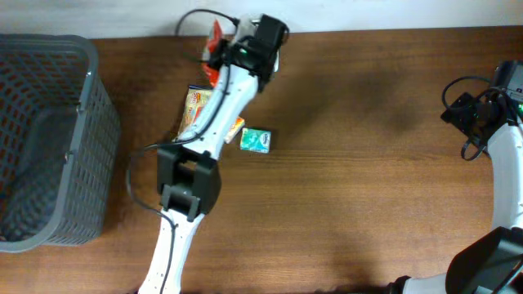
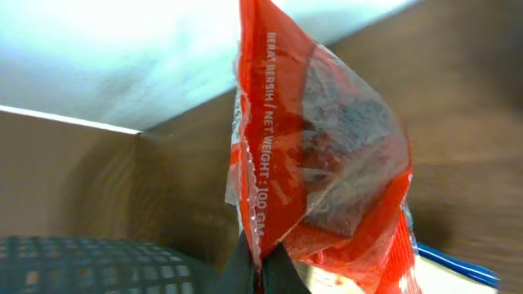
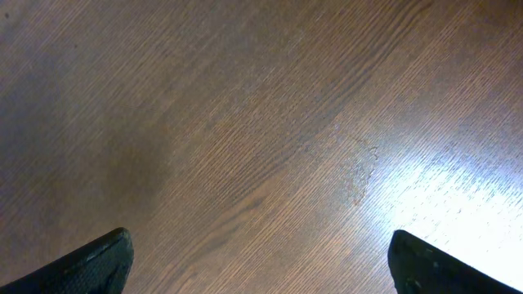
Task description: Scan the item barcode
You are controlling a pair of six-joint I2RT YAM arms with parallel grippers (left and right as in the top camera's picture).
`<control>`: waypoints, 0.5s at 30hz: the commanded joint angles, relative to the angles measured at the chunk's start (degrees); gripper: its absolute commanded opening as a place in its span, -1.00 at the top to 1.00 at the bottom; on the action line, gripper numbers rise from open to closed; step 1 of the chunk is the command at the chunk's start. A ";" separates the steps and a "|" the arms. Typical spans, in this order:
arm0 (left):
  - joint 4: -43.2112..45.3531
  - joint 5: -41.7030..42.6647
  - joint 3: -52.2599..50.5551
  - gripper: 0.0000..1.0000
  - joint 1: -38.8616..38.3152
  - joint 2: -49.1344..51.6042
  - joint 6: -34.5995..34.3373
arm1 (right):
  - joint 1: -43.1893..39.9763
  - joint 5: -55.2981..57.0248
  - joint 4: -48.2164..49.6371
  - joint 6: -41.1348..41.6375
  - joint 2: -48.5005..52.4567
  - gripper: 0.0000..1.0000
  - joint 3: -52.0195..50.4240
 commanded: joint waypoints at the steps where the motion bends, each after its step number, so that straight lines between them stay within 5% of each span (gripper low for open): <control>1: -0.13 -2.29 1.20 1.00 -4.52 3.48 0.72 | -0.31 -0.09 -0.02 -0.09 -0.44 -0.97 0.52; 7: -2.69 -0.31 1.20 1.00 -12.41 9.05 -0.85 | -0.31 -0.09 -0.02 -0.09 -0.44 -0.97 0.52; 10: -3.50 24.37 1.22 1.00 -15.89 9.03 -1.84 | -0.31 -0.09 -0.02 -0.09 -0.44 -0.97 0.52; 14: -6.56 47.43 4.68 1.00 -19.21 9.03 -4.20 | -0.31 -0.09 -0.02 -0.09 -0.44 -0.97 0.52; 15: -7.80 54.55 6.71 0.81 -20.13 9.01 -4.24 | -0.31 -0.07 -0.02 -0.09 -0.44 -0.97 0.52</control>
